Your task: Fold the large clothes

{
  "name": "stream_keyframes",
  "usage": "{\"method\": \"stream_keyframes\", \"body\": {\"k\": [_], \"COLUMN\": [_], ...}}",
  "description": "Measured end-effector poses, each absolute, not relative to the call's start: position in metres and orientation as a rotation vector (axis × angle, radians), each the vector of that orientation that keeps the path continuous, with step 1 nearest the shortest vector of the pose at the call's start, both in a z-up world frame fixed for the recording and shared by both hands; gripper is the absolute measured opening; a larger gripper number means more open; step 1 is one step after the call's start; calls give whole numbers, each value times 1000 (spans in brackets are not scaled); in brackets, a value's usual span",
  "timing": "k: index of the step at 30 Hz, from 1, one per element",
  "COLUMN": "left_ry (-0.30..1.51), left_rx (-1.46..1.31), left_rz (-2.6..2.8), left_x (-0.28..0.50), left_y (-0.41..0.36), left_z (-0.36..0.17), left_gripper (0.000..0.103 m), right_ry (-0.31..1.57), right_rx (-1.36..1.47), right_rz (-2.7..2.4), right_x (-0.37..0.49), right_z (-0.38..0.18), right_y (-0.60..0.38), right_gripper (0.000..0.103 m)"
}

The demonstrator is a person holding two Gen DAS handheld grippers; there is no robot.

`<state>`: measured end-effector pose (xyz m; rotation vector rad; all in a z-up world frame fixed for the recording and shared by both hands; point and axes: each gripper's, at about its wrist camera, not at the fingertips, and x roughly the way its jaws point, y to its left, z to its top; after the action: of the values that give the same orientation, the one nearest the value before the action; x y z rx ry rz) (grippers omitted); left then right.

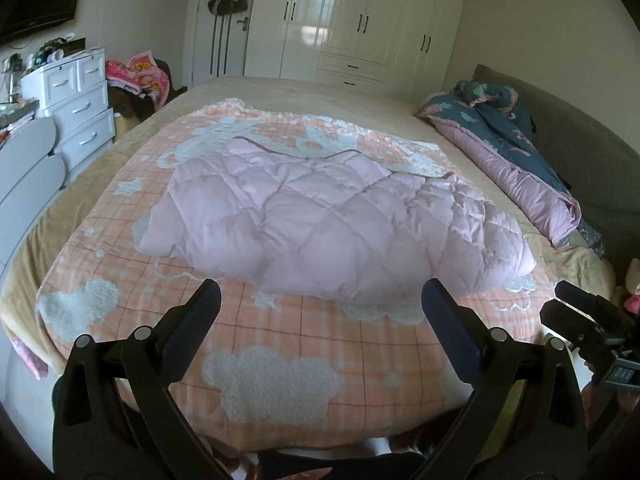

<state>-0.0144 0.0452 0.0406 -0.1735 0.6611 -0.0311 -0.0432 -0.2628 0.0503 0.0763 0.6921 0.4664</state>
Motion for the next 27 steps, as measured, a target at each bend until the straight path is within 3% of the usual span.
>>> {"method": "stream_keyframes", "body": {"k": [27], "left_ry": [665], "left_rx": [-176], "left_rz": [-35], "left_x": [-14], "left_y": [46], "left_z": [40], "left_gripper": [94], "right_ry": [695], "right_rx": [78], "right_rz": [467], "right_x": [-43], "right_z": [51], "right_y": [-263], "right_gripper": [99]}}
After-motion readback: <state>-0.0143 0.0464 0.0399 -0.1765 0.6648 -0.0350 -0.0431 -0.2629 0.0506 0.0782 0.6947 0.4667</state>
